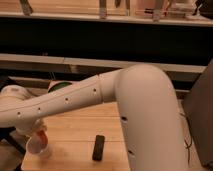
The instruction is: Place the pepper in the ceramic cup
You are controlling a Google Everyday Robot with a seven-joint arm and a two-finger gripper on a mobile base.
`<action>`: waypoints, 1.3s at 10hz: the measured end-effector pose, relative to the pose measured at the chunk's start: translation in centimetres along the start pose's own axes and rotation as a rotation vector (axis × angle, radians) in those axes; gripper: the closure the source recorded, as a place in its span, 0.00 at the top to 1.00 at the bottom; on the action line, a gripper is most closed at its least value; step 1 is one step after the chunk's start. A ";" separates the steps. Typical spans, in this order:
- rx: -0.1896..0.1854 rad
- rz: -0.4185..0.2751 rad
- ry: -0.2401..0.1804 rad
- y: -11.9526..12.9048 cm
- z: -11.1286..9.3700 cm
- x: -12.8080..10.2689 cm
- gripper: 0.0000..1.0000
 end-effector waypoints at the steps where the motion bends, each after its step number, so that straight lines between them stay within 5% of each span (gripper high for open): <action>1: 0.006 -0.003 -0.013 -0.7 0.1 0.1 0.29; 6: 0.039 0.007 -0.029 -2.0 0.6 -2.3 0.78; 10: 0.056 0.038 -0.025 -2.4 1.0 -3.8 0.80; 13: 0.036 0.046 0.027 -2.3 -0.5 -3.8 0.80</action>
